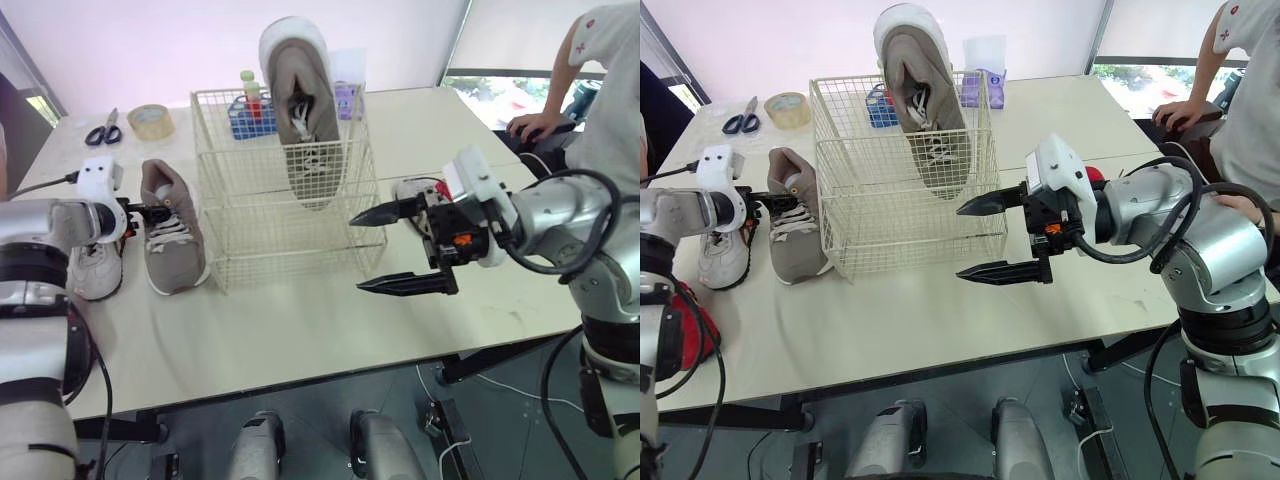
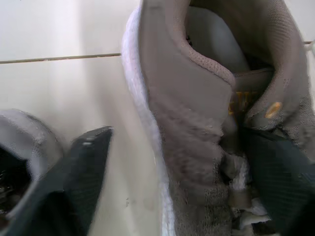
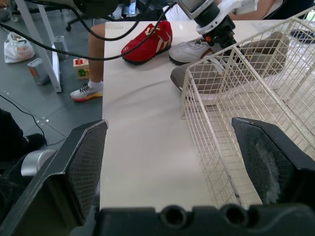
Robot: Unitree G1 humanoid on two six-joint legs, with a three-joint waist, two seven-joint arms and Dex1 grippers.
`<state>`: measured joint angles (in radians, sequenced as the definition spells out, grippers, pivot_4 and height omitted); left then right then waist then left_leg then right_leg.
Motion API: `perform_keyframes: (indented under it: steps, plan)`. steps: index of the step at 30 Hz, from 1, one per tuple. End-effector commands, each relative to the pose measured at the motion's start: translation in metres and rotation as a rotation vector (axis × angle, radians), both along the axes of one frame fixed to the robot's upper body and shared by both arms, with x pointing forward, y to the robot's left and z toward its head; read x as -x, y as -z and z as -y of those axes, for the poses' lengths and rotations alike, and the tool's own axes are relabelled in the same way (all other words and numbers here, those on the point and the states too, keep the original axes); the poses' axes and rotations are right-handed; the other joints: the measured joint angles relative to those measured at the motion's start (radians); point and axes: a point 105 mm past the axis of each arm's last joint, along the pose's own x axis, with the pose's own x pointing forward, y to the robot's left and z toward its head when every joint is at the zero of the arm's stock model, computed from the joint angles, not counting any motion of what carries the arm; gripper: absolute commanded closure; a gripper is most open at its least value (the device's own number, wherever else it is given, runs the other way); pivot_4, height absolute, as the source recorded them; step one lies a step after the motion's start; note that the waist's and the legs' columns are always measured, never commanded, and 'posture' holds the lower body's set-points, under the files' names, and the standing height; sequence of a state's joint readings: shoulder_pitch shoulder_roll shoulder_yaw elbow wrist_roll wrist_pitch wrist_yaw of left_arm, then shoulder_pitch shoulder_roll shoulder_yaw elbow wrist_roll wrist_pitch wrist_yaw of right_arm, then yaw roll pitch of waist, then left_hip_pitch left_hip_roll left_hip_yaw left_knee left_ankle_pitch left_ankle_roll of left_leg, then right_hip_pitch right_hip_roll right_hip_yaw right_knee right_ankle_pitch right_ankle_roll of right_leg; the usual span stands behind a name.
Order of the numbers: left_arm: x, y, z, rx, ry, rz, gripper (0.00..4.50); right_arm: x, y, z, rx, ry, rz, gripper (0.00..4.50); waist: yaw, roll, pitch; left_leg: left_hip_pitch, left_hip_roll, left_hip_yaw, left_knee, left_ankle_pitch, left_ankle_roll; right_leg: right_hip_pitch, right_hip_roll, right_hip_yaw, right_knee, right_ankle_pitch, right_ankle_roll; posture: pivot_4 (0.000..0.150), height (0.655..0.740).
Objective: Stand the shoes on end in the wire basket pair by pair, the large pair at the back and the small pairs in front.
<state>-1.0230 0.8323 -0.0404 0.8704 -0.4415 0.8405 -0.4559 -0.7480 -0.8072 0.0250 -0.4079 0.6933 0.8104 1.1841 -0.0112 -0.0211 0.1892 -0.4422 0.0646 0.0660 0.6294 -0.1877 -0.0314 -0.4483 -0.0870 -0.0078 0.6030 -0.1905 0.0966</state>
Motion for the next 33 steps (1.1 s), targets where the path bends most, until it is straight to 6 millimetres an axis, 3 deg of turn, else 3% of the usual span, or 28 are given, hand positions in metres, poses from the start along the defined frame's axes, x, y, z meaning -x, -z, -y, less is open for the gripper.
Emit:
perform_keyframes:
  steps: [1,3,5,8,11,12,13,15,18,21,24,29,33]
  plan:
    - [0.005,0.011,-0.014,-0.031,-0.056,-0.042,2.26,0.003,-0.010,0.003,-0.011,0.010,0.050,0.00,-0.003,0.000,0.000,0.000,0.000,0.000,0.001,0.000,0.000,0.000,0.000,0.000,0.000,0.000,0.000,0.150,0.7400]
    - [0.004,0.011,-0.012,-0.015,-0.059,-0.036,3.31,0.003,-0.010,0.003,-0.013,0.013,0.050,0.00,-0.004,0.000,0.000,0.002,0.000,0.000,0.002,-0.001,-0.002,0.001,0.000,-0.001,-0.003,0.000,0.000,0.150,0.7400]
    - [0.005,0.009,-0.016,-0.005,-0.082,-0.023,4.09,0.002,-0.010,0.003,-0.015,0.014,0.050,0.00,-0.004,0.000,0.000,0.003,0.000,-0.002,0.002,-0.001,-0.002,0.001,0.000,-0.003,-0.005,0.001,-0.002,0.150,0.7400]
    - [0.005,0.001,-0.021,0.017,-0.112,0.021,4.30,0.000,-0.011,0.002,-0.019,0.014,0.051,0.00,-0.005,0.000,0.000,0.004,0.000,-0.002,0.002,-0.001,-0.002,0.001,0.000,-0.003,-0.005,0.002,-0.002,0.150,0.7400]
    - [0.004,-0.026,-0.027,0.037,-0.144,0.148,4.30,-0.002,-0.014,0.002,-0.033,0.018,0.055,0.00,-0.006,0.000,0.000,0.004,0.001,-0.002,0.002,-0.001,-0.002,0.000,0.000,-0.003,-0.004,0.002,-0.003,0.150,0.7400]
    - [0.002,-0.041,-0.027,0.038,-0.150,0.229,4.30,-0.003,-0.016,0.002,-0.044,0.020,0.056,0.00,-0.006,-0.001,0.000,0.004,0.001,-0.002,0.001,-0.001,-0.002,0.000,0.000,-0.003,-0.004,0.004,-0.003,0.150,0.7400]
    - [0.000,-0.073,-0.023,0.042,-0.139,0.422,4.30,-0.004,-0.021,0.003,-0.070,0.026,0.055,0.00,-0.005,-0.001,0.000,0.002,0.001,-0.002,0.001,0.000,0.000,-0.002,0.000,-0.003,-0.004,0.010,-0.001,0.150,0.7400]
    - [0.013,-0.131,-0.017,0.051,-0.129,0.734,4.30,-0.006,-0.032,0.006,-0.128,0.043,0.050,0.00,0.000,-0.004,0.002,-0.003,0.001,-0.002,0.001,0.000,0.000,-0.008,0.000,-0.003,-0.004,0.014,-0.002,0.150,0.7400]
    - [0.041,-0.180,-0.007,0.058,-0.129,0.966,4.30,-0.007,-0.048,0.016,-0.224,0.078,0.021,0.00,0.007,-0.009,0.003,-0.017,0.001,-0.005,0.003,0.001,0.000,-0.017,0.001,-0.005,-0.003,0.016,0.000,0.150,0.7400]
    - [0.064,-0.217,0.000,-0.017,-0.160,1.151,4.30,-0.004,-0.059,0.023,-0.289,0.100,0.002,0.00,0.011,-0.010,0.003,-0.019,-0.001,-0.004,0.004,0.000,0.002,-0.016,0.000,-0.005,-0.007,0.020,0.005,0.150,0.7400]
    - [0.078,-0.251,0.030,-0.084,-0.104,1.326,4.30,-0.003,-0.062,0.025,-0.322,0.117,-0.025,0.00,0.023,-0.010,0.003,-0.017,-0.001,-0.004,0.004,-0.001,0.002,-0.015,0.000,-0.005,-0.008,0.020,0.006,0.150,0.7400]
    - [0.081,-0.290,0.089,-0.135,0.026,1.500,4.30,-0.008,-0.058,0.030,-0.328,0.189,-0.057,0.00,0.043,-0.010,0.002,-0.015,0.000,-0.005,0.010,0.000,0.002,-0.010,0.001,-0.006,-0.008,0.020,0.002,0.150,0.7400]
    - [0.068,-0.297,0.130,-0.210,0.099,1.563,4.30,-0.009,-0.055,0.034,-0.319,0.236,-0.049,0.00,0.049,-0.010,0.002,-0.017,0.000,-0.005,0.019,0.000,0.004,-0.005,0.001,-0.006,-0.011,0.022,0.001,0.150,0.7400]
